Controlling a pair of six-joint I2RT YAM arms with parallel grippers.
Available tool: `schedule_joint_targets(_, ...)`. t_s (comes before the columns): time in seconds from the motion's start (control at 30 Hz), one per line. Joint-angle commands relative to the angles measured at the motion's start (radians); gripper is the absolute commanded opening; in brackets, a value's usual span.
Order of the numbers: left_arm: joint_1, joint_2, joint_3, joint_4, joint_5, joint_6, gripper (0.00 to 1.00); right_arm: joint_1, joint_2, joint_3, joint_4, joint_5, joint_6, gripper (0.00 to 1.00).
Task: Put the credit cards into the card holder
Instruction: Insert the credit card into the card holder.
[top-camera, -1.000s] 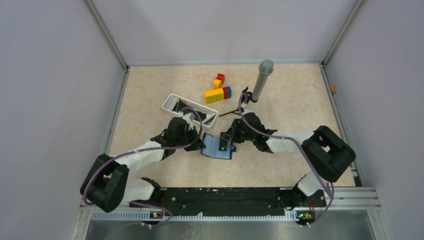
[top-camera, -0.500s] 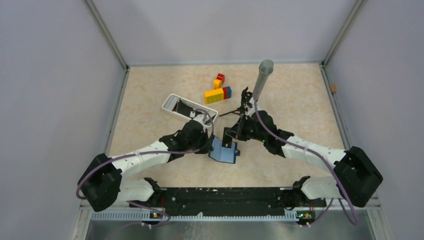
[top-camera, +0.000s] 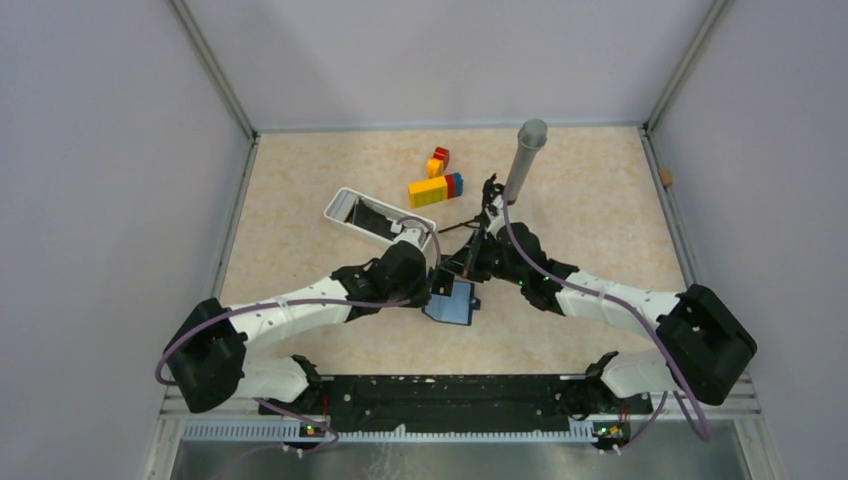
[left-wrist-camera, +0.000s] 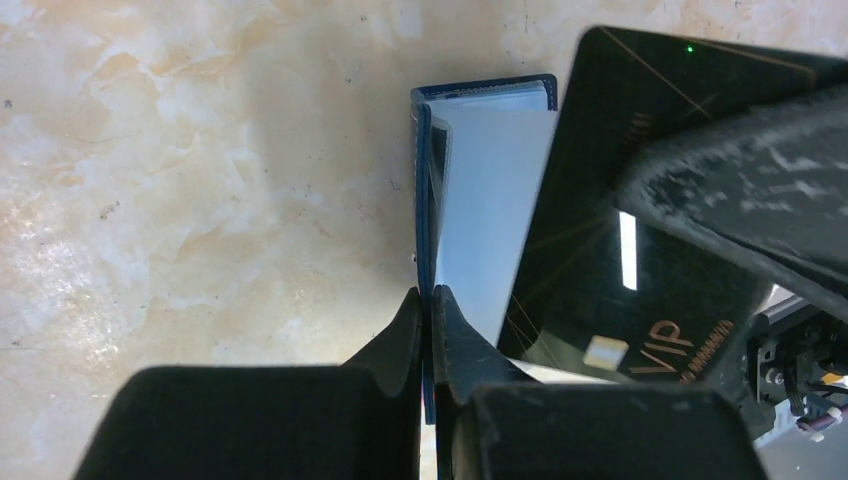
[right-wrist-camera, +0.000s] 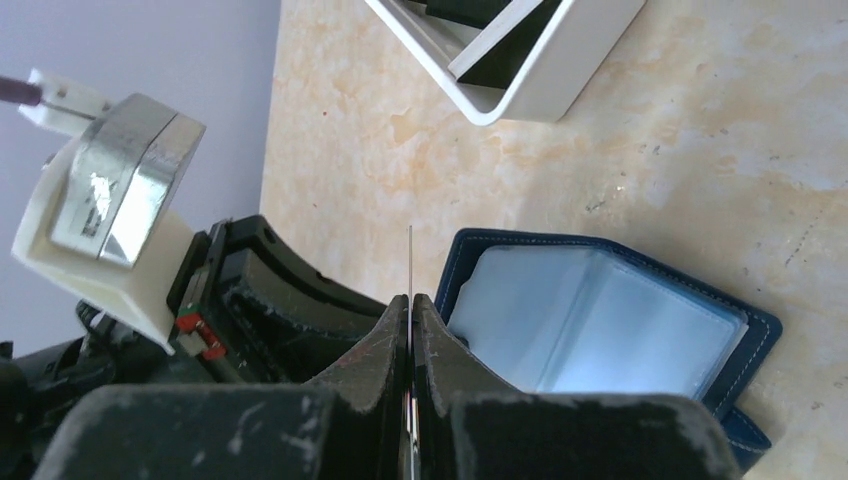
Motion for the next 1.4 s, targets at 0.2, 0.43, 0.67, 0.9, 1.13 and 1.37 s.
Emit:
schedule_joint_targets(0.2, -0.014, 0.001, 0.018, 0.009, -0.050, -0.023, 0.00, 0.008, 0.081, 0.006, -0.017, 0.113, 0.017, 0.00)
schedule_joint_targets(0.43, 0.043, 0.017, -0.065, 0.078, 0.021, -0.021, 0.00, 0.007, 0.133, -0.094, 0.122, 0.006, 0.036, 0.00)
schedule_joint_targets(0.67, 0.166, 0.042, -0.155, 0.191, 0.255, 0.057, 0.00, -0.046, 0.223, -0.158, 0.251, -0.091, 0.058, 0.00)
schedule_joint_targets(0.9, 0.235, 0.056, -0.205, 0.274, 0.396, 0.119, 0.00, -0.119, 0.285, -0.222, 0.343, -0.175, 0.072, 0.00)
schedule_joint_targets(1.13, 0.264, 0.107, -0.222, 0.312, 0.443, 0.122, 0.00, -0.134, 0.383, -0.260, 0.561, -0.253, 0.162, 0.00)
schedule_joint_targets(1.37, 0.276, 0.148, -0.219, 0.318, 0.439, 0.101, 0.00, -0.134, 0.391, -0.273, 0.604, -0.252, 0.170, 0.00)
